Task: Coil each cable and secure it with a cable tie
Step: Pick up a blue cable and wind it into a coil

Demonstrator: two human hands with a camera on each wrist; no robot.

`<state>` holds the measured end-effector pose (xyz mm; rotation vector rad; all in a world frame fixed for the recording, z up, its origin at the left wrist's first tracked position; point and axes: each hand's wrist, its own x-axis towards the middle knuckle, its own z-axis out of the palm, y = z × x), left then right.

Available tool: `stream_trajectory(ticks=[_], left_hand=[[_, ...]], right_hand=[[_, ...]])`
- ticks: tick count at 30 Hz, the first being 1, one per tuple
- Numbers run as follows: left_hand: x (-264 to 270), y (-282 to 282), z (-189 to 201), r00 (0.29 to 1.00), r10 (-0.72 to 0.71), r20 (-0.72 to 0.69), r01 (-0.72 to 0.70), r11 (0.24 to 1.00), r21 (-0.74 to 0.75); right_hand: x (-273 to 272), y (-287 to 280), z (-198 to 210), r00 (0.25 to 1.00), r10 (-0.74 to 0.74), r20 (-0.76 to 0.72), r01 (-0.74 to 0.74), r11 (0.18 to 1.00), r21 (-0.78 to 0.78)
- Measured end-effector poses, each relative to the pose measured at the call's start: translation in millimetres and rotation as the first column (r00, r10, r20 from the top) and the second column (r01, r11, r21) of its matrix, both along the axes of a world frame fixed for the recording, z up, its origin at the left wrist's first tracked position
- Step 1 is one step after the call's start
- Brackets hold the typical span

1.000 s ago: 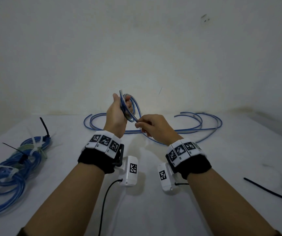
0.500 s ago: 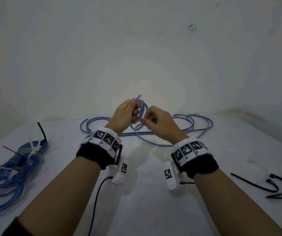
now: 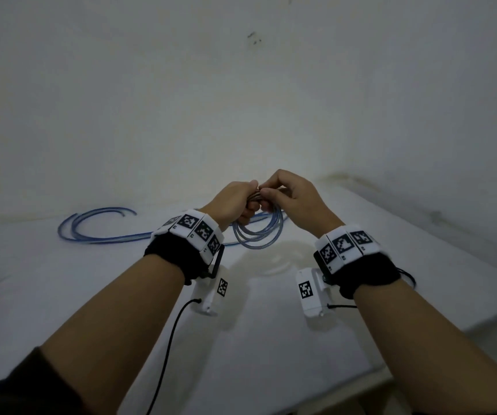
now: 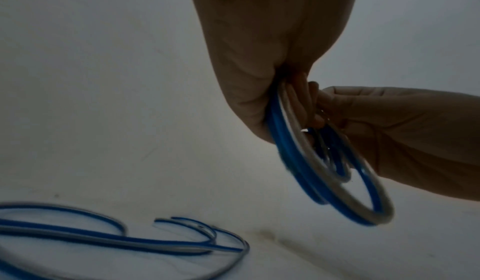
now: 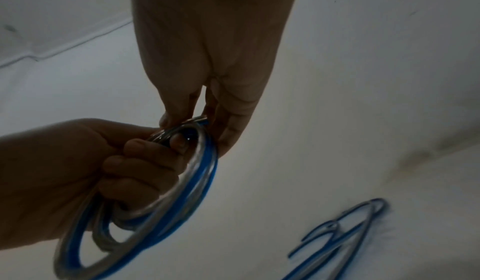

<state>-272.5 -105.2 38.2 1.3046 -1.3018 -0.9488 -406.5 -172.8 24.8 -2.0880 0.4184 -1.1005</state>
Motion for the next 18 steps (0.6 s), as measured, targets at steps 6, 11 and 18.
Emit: stream_trajectory(ticks=[6,11,18], left_hand=[[-56,-39,-10,0.998,-0.056,-0.023,0.055,0.998,-0.006],[-86,-65,-19,0.99,-0.136,-0.02,0.138,0.984,0.114],[-113,-77,-19,0.967,-0.252,-0.035,0.253,0.936,0.246]], right_hand=[[-61,-21,-6,0.992,-0.122,0.035,0.117,0.984,0.131],[-95,-34,-12,0.97,-0.242,0.017,0.232,0.948,0.217],[-124,-49,-23,0.945,-0.322,0.057,0.285,0.897,0.338]])
